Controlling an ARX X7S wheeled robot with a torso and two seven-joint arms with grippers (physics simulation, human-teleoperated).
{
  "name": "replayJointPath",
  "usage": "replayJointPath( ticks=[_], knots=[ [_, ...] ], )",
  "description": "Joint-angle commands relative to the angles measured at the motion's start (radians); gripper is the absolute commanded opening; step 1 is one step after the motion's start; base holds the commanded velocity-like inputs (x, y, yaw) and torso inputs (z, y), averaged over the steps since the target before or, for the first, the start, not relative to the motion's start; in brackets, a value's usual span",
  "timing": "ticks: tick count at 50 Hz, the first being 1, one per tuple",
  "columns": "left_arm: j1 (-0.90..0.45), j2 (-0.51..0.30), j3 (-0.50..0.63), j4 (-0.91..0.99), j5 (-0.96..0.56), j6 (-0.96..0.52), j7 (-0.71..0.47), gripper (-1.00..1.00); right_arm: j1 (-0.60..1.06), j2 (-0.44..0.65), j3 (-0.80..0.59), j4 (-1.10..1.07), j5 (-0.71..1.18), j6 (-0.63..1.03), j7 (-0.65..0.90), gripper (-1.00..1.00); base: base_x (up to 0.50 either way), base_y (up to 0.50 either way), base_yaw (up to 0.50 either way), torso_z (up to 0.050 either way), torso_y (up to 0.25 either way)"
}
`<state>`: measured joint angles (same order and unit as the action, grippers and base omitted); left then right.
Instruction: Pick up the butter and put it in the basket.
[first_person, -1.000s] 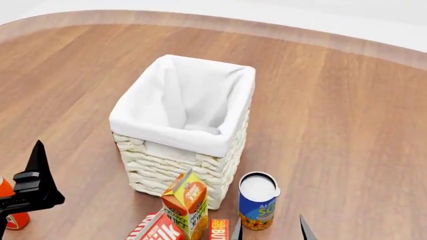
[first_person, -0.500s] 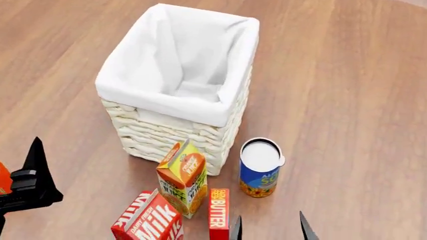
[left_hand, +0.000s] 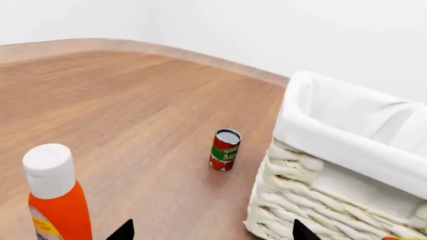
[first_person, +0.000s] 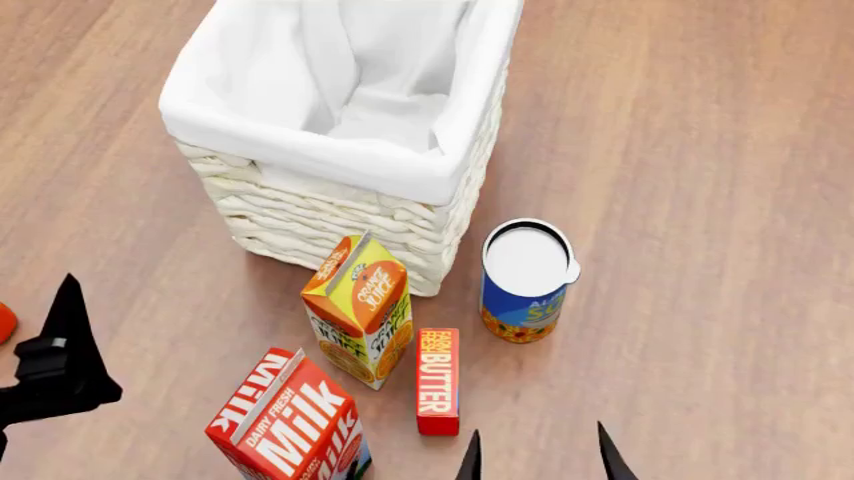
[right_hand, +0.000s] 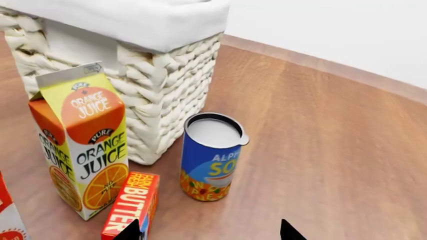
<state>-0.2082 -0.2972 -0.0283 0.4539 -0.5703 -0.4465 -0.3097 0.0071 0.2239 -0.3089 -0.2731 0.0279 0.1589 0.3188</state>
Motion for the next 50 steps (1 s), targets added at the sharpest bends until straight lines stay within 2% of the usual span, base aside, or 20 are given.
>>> replayJointPath(
  ticks=[1,9,24,50],
  knots=[
    [0.031,-0.002,0.0,0.038,-0.024,-0.019,-0.016,1.0,-0.053,0.005,0.017,0.073,0.12,-0.292,-0.08,1.0,0.0,0.0,0.0,0.0,0.0],
    [0.077,-0.015,0.002,0.092,-0.028,-0.025,-0.026,1.0,-0.07,0.012,-0.021,0.097,0.08,-0.3,-0.086,1.0,0.0,0.0,0.0,0.0,0.0],
    [0.068,-0.024,-0.003,0.099,-0.045,-0.035,-0.036,1.0,0.005,-0.013,-0.066,0.145,0.05,-0.23,-0.08,1.0,0.0,0.0,0.0,0.0,0.0],
    [0.096,-0.031,-0.016,0.164,-0.087,-0.057,-0.074,1.0,0.073,-0.037,-0.105,0.246,0.045,-0.225,-0.08,1.0,0.0,0.0,0.0,0.0,0.0]
  ],
)
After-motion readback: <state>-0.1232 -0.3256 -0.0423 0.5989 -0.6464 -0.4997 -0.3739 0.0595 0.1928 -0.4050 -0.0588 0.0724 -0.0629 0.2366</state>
